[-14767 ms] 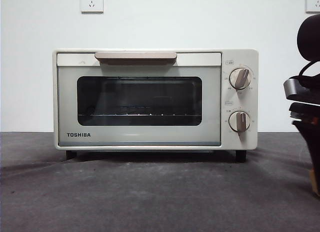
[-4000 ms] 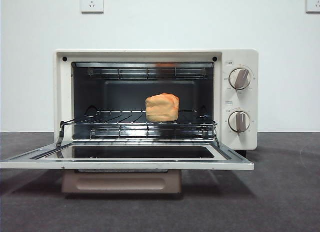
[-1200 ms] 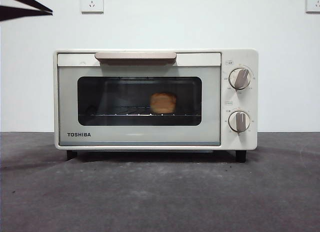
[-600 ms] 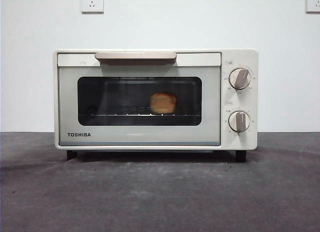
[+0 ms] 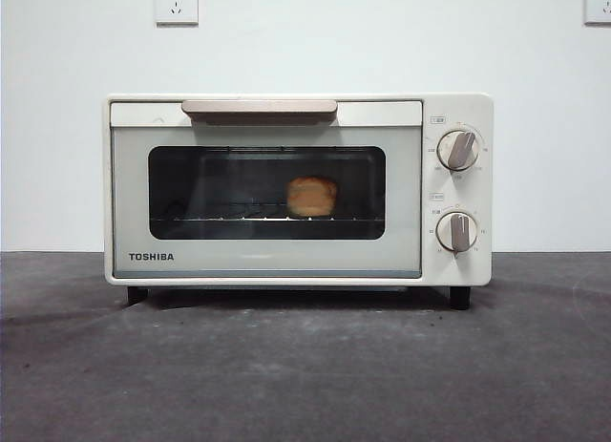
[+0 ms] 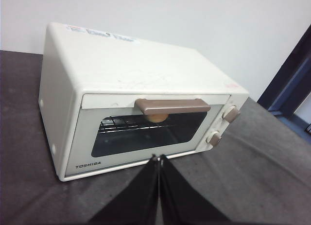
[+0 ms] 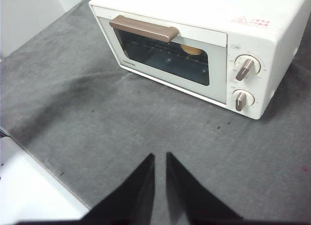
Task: The left arm flap open the oven, the right arm pick bread and place it into oven, the left arm flap close the oven
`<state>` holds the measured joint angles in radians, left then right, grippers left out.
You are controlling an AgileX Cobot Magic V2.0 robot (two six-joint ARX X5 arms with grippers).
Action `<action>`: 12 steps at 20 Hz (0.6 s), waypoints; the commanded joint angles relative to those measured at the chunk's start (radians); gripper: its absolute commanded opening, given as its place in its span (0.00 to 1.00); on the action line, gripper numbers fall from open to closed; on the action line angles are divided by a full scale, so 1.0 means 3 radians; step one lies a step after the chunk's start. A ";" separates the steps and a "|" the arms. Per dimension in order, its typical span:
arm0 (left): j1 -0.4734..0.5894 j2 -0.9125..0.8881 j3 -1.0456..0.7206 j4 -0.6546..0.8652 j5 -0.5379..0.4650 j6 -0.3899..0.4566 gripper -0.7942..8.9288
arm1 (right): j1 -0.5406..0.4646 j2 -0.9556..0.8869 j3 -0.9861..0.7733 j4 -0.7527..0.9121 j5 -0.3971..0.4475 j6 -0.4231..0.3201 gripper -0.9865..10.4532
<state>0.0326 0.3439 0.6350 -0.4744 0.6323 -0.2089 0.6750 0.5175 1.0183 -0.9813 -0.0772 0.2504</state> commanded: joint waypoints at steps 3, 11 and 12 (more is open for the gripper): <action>0.0005 -0.0037 0.0037 0.0038 -0.0003 0.0144 0.09 | 0.0028 0.0009 0.0060 0.0128 0.0001 -0.0053 0.10; 0.0005 -0.0039 0.0037 0.0038 -0.0003 0.0144 0.09 | 0.0028 0.0010 0.0060 0.0228 0.0000 -0.0053 0.10; 0.0005 -0.0038 0.0037 0.0038 -0.0004 0.0144 0.09 | 0.0028 0.0010 0.0060 0.0229 0.0000 -0.0053 0.10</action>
<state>0.0326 0.3325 0.6350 -0.4740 0.6312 -0.1776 0.6750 0.5175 1.0183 -0.9234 -0.0772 0.2420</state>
